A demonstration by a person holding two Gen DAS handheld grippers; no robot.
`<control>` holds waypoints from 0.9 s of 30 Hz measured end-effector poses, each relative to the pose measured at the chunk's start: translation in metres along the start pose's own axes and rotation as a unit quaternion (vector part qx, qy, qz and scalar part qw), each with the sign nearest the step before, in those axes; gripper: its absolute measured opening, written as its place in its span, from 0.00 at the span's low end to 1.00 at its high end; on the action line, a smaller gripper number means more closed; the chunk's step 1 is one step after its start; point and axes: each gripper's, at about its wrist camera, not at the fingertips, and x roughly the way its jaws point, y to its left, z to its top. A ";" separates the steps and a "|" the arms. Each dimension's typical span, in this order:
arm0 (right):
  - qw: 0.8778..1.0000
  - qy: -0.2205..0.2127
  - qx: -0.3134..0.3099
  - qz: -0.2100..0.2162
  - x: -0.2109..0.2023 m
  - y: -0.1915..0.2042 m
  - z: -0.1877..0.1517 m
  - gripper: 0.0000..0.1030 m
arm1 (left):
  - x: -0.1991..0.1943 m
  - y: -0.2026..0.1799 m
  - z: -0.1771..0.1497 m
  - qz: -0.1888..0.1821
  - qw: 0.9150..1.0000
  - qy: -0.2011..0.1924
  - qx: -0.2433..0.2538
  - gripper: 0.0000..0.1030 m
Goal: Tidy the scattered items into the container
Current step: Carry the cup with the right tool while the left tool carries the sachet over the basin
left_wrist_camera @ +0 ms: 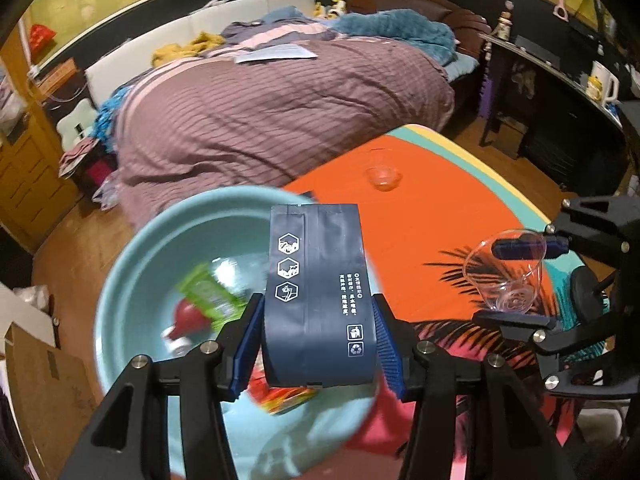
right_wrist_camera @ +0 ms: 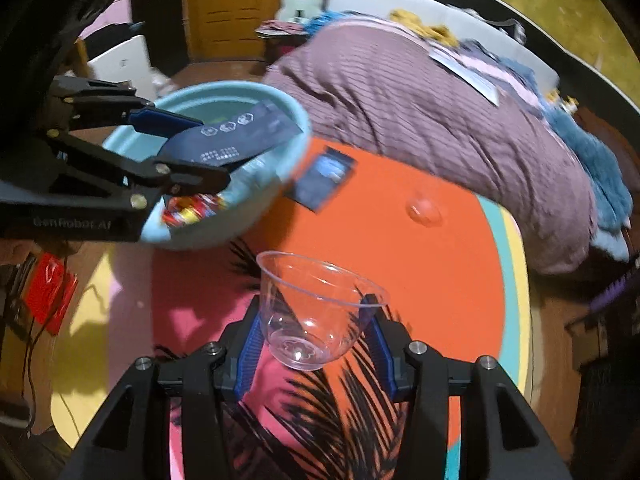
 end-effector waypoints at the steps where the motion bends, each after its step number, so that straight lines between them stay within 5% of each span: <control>1: 1.000 -0.003 -0.007 0.006 0.001 0.006 0.007 0.50 | -0.001 0.008 -0.002 0.006 1.000 0.001 -0.006 0.55; 13: 0.994 -0.003 -0.045 0.095 0.040 0.046 0.081 0.49 | 0.012 0.093 -0.017 0.050 0.997 0.020 -0.059 0.55; 27: 0.987 0.065 -0.069 0.133 0.117 0.070 0.109 0.50 | 0.056 0.117 -0.035 0.047 0.995 0.069 -0.063 0.55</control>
